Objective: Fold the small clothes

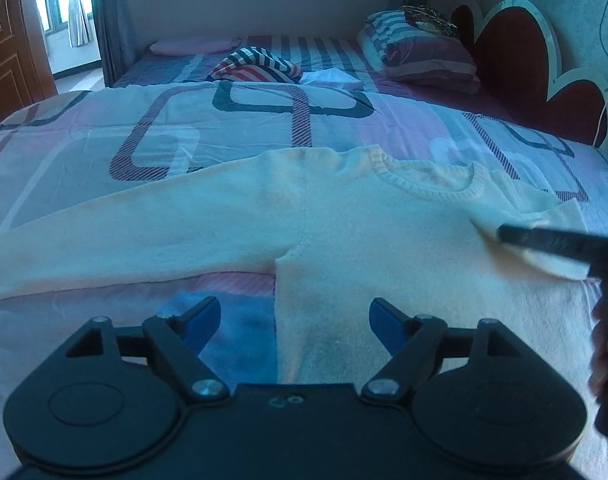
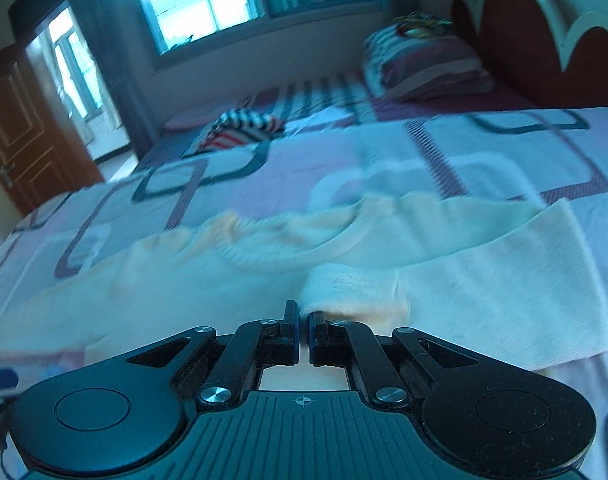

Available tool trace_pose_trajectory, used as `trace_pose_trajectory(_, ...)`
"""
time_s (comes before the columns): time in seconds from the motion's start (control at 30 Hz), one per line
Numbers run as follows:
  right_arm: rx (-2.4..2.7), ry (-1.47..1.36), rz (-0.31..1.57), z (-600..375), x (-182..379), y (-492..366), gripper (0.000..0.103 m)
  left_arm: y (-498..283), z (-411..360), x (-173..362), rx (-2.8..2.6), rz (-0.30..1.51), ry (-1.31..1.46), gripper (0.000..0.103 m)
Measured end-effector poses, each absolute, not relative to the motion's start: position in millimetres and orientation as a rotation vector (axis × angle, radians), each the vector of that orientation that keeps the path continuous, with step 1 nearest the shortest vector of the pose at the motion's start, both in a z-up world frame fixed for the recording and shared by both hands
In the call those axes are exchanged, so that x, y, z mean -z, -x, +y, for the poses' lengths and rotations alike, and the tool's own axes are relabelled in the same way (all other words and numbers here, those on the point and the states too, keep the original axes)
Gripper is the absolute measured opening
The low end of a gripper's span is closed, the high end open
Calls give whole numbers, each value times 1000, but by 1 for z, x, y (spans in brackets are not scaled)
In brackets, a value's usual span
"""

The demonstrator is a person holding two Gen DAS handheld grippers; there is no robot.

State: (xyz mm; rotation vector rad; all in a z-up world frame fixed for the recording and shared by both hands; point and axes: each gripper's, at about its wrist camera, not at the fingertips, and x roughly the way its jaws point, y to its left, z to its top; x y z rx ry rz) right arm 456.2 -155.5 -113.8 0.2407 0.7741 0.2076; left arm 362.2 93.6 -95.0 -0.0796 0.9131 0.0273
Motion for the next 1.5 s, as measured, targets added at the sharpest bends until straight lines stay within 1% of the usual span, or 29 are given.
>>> trace_pose_trajectory(0.03, -218, -224, 790, -146, 117, -456, 9, -364, 95, 96, -20, 913, 88, 81)
trace_pose_trajectory(0.07, -230, -221, 798, -140, 119, -456, 25, -365, 95, 96, -5, 911, 97, 81)
trace_pose_trajectory(0.1, -246, -232, 803, -137, 120, -455, 37, -365, 95, 96, 14, 905, 110, 82)
trace_pose_trajectory(0.13, -259, -246, 802, -135, 119, -452, 60, -365, 95, 96, 32, 897, 124, 83)
trace_pose_trajectory(0.17, -261, -245, 786, -135, 116, -447, 69, -366, 93, 96, 53, 885, 139, 85)
trace_pose_trajectory(0.2, -259, -229, 765, -136, 112, -442, 69, -367, 90, 96, 72, 876, 152, 87)
trace_pose_trajectory(0.33, -194, -184, 724, -158, 101, -421, 69, -379, 69, 103, 165, 903, 218, 87)
trace_pose_trajectory(0.37, -159, -163, 722, -167, 102, -417, 69, -384, 62, 107, 186, 923, 234, 86)
trace_pose_trajectory(0.47, -68, -103, 708, -200, 110, -406, 69, -397, 43, 120, 204, 963, 264, 75)
trace_pose_trajectory(0.63, 1, -126, 726, -249, 127, -392, 69, -423, 17, 140, 193, 996, 333, 73)
trace_pose_trajectory(0.7, 8, -146, 725, -263, 129, -386, 69, -430, 6, 146, 192, 1007, 357, 69)
trace_pose_trajectory(0.77, 4, -169, 727, -274, 130, -381, 69, -434, -2, 151, 173, 1008, 355, 67)
trace_pose_trajectory(0.83, 5, -166, 724, -280, 131, -378, 69, -433, -5, 154, 153, 981, 371, 62)
trace_pose_trajectory(0.87, 7, -164, 721, -282, 131, -376, 69, -433, -6, 155, 141, 974, 381, 56)
trace_pose_trajectory(0.93, 9, -160, 720, -286, 133, -373, 69, -434, -4, 157, 136, 948, 419, 42)
trace_pose_trajectory(1.0, 5, -161, 729, -287, 136, -372, 69, -435, -3, 159, 120, 936, 444, 25)
trace_pose_trajectory(1.03, 3, -162, 734, -287, 138, -373, 69, -437, -3, 160, 117, 933, 449, 19)
trace_pose_trajectory(1.07, 1, -163, 739, -287, 139, -373, 69, -437, -2, 160, 109, 931, 457, 11)
trace_pose_trajectory(1.1, 0, -164, 743, -286, 141, -374, 69, -438, -1, 157, 103, 923, 478, 8)
trace_pose_trajectory(1.17, 2, -164, 747, -284, 144, -378, 69, -436, 3, 145, 99, 873, 502, 7)
trace_pose_trajectory(1.33, 11, -163, 748, -281, 146, -386, 69, -431, 18, 91, 104, 699, 491, 7)
trace_pose_trajectory(1.4, 12, -169, 744, -279, 148, -391, 69, -433, 27, 76, 99, 666, 487, 7)
trace_pose_trajectory(1.5, 28, -168, 744, -276, 150, -403, 68, -435, 44, 69, 64, 642, 487, 7)
